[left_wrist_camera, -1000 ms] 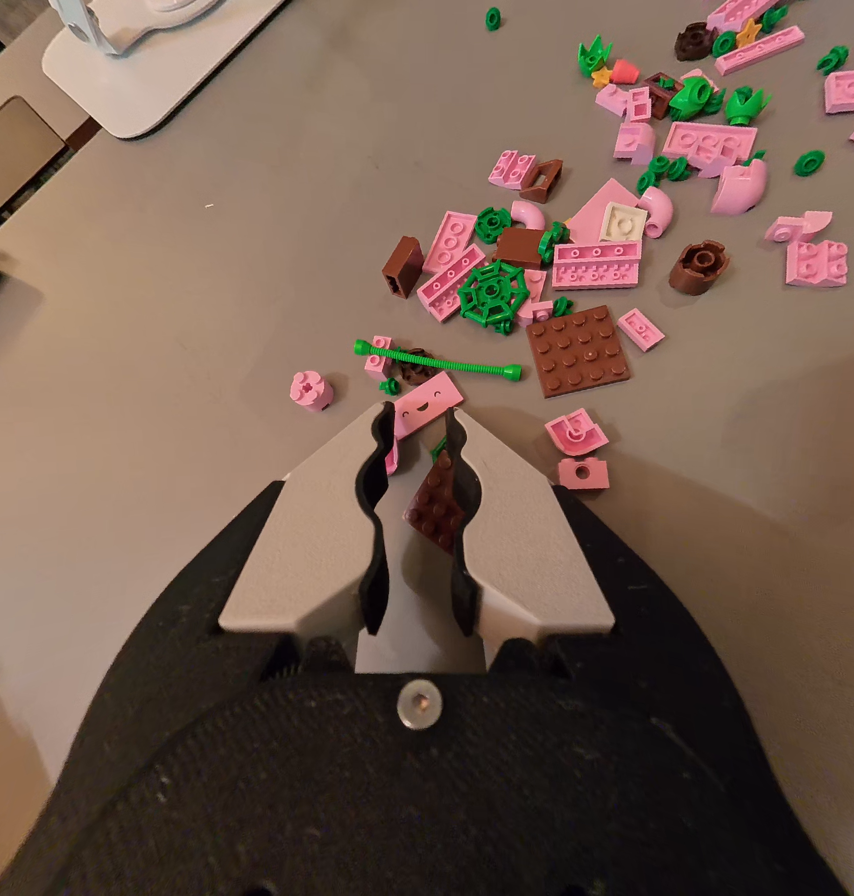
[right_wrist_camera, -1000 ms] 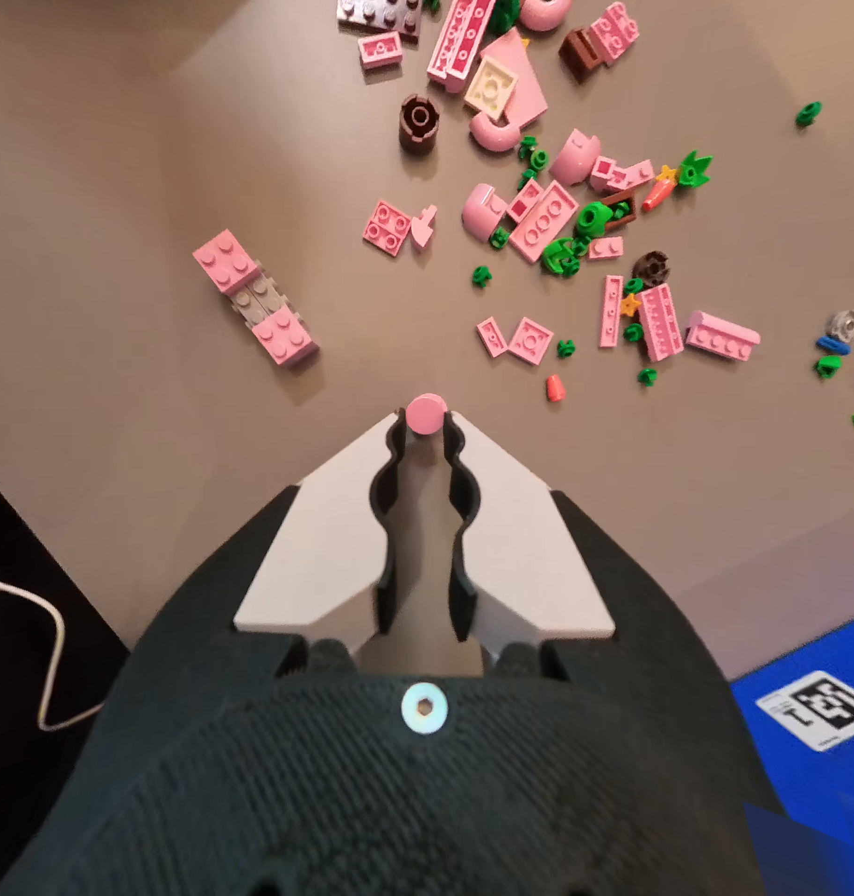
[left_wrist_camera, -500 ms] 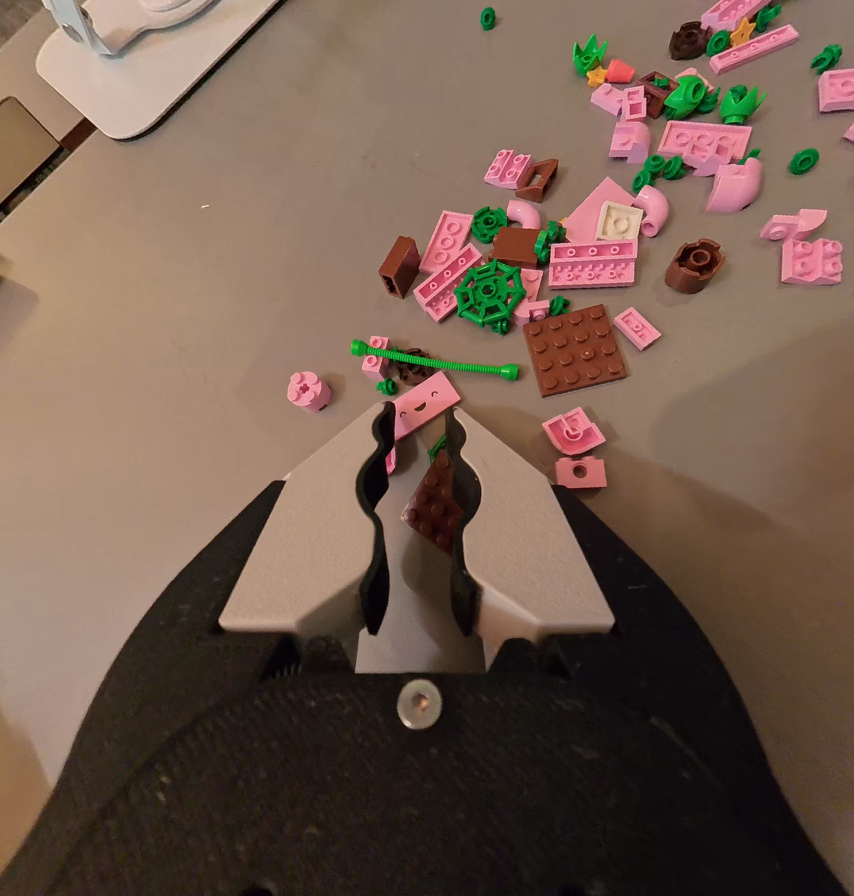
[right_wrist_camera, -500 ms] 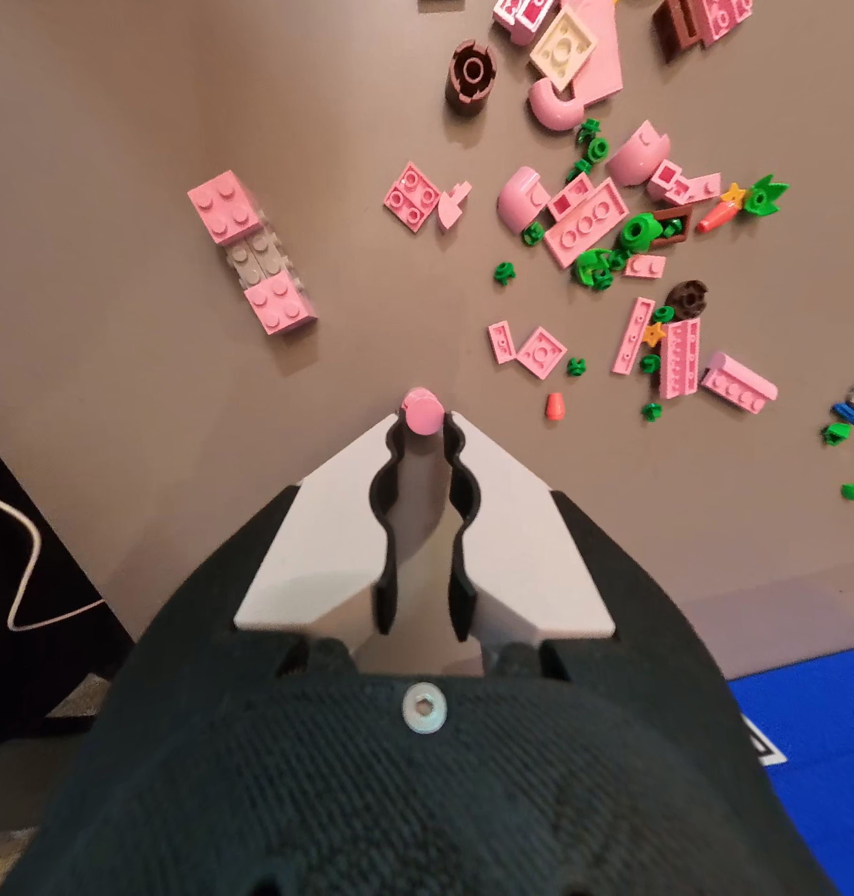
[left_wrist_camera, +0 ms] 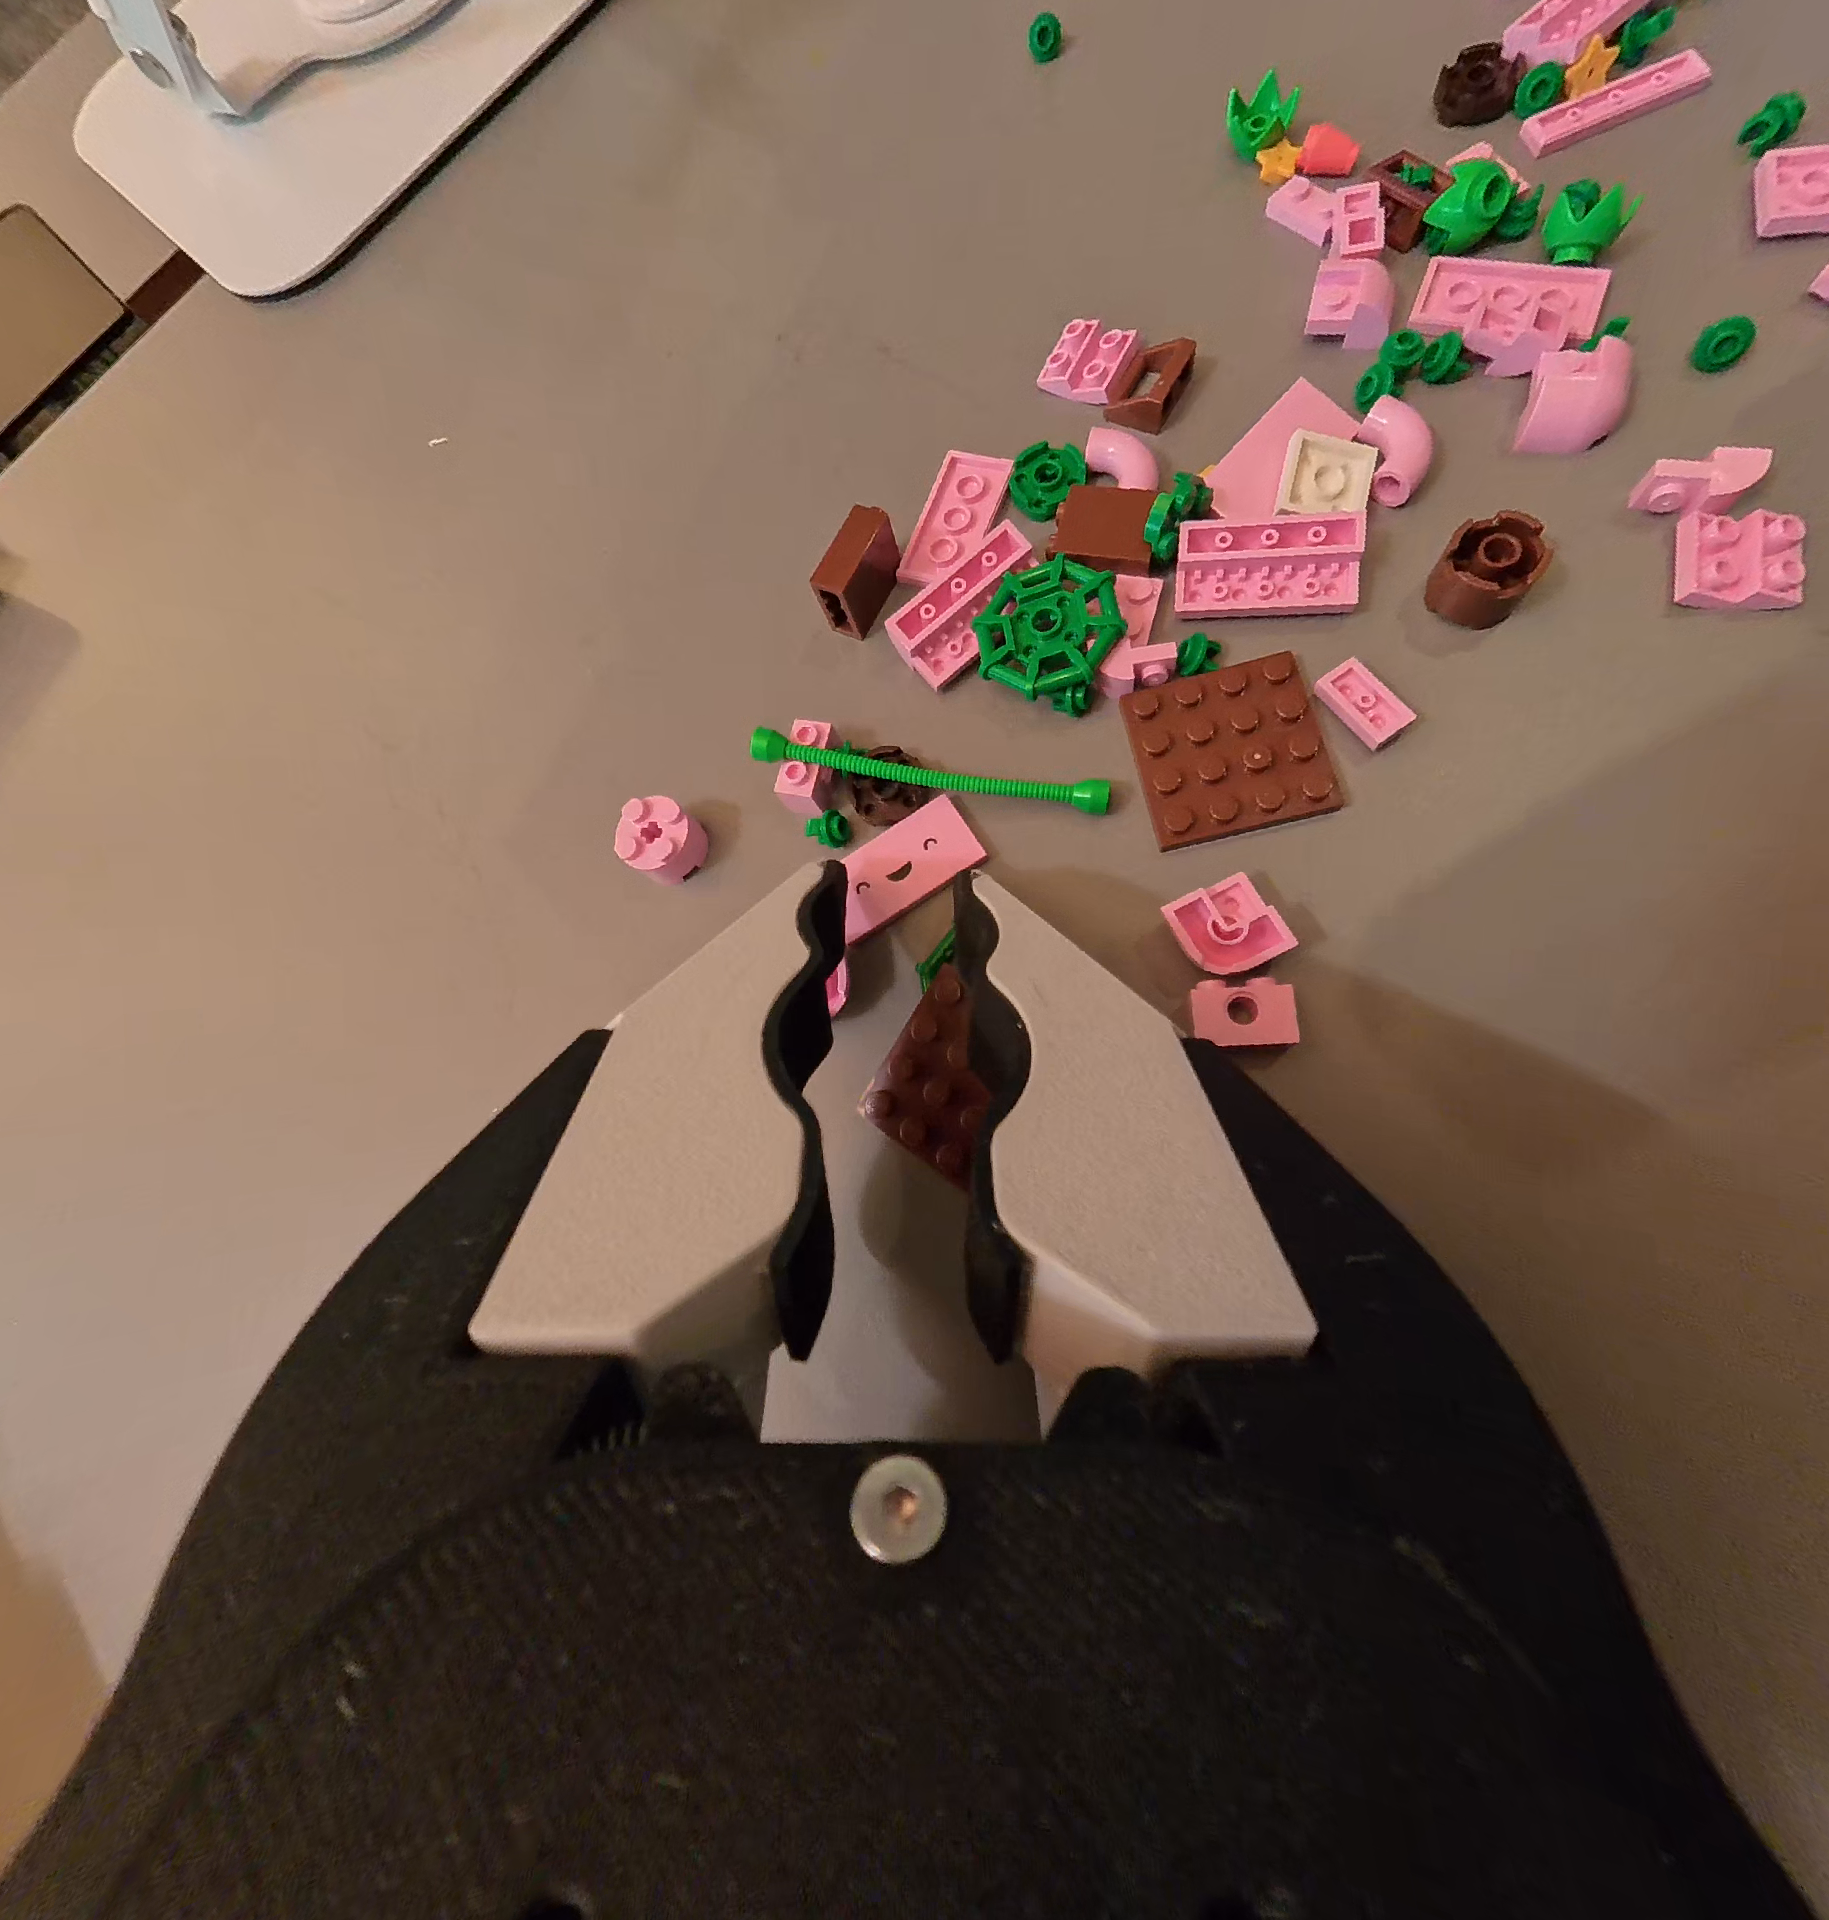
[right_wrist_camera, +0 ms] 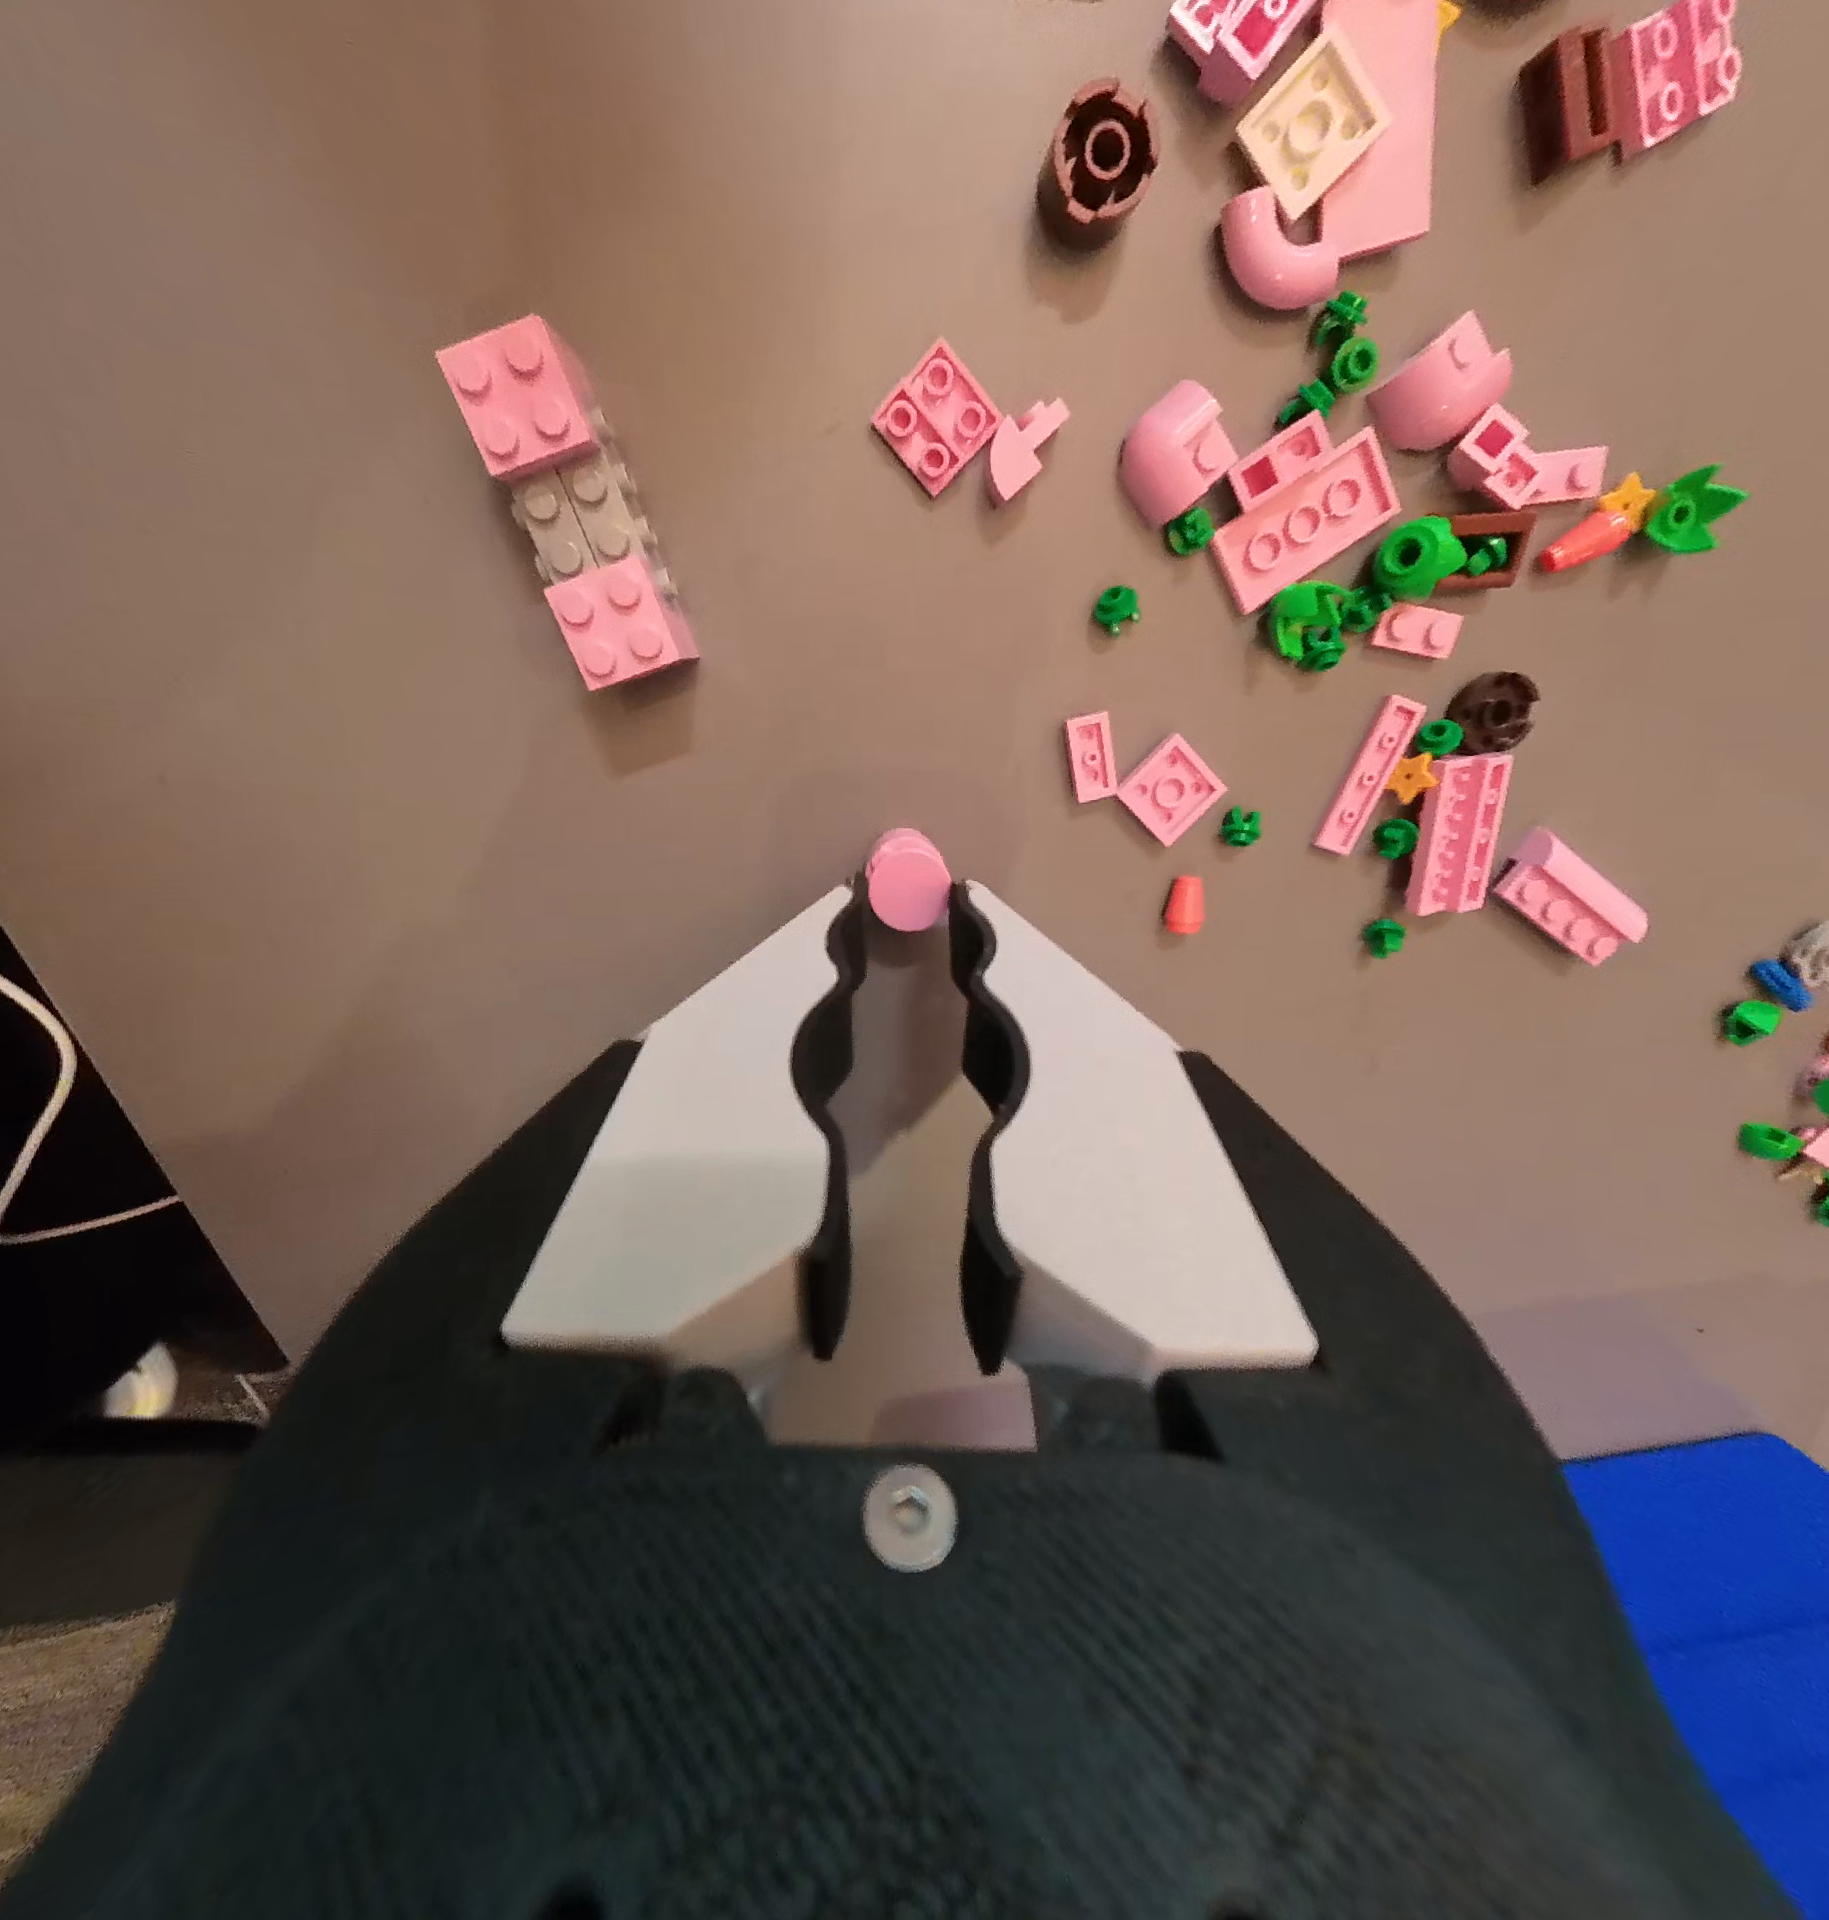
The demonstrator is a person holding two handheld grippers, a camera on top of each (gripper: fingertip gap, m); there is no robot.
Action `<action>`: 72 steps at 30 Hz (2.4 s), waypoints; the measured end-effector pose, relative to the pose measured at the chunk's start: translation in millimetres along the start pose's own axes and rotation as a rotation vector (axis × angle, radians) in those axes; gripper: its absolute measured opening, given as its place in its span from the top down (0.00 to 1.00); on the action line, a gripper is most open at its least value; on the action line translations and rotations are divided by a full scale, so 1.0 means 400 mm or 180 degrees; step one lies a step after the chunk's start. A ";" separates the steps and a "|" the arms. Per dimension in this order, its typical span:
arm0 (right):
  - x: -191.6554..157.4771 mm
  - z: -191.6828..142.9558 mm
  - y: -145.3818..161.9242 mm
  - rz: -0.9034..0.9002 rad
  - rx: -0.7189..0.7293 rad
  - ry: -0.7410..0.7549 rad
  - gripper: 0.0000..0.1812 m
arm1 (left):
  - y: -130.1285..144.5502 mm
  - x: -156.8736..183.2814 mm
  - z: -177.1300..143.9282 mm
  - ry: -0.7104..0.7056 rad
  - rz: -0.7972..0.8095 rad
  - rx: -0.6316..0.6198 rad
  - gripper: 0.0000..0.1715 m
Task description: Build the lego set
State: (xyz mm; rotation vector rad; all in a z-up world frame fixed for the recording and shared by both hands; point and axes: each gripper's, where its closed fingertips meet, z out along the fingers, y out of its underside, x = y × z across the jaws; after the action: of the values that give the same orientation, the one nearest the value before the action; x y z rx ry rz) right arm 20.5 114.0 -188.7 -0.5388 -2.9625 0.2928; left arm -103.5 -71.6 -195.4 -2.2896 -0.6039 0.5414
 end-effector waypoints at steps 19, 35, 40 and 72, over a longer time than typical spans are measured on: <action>-0.003 0.002 -0.003 -0.0060 -0.0112 -0.0060 0.93 | 0.000 0.000 0.000 -0.0001 0.0001 0.0000 0.89; -0.002 0.004 -0.005 -0.0159 -0.0177 -0.0078 0.92 | 0.000 0.000 0.000 0.0004 -0.0004 0.0000 0.89; -0.002 0.004 -0.003 -0.0164 -0.0173 -0.0091 0.92 | 0.000 0.000 0.000 0.0008 -0.0009 0.0001 0.89; 0.000 -0.014 -0.012 -0.0124 -0.0009 -0.0082 1.00 | 0.000 0.000 0.000 0.0006 -0.0006 0.0000 0.89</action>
State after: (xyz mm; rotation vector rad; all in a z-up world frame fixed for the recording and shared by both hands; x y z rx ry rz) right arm 19.9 110.4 -182.0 -0.4804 -2.9948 0.2939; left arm -103.5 -71.5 -195.6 -2.2890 -0.6050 0.5382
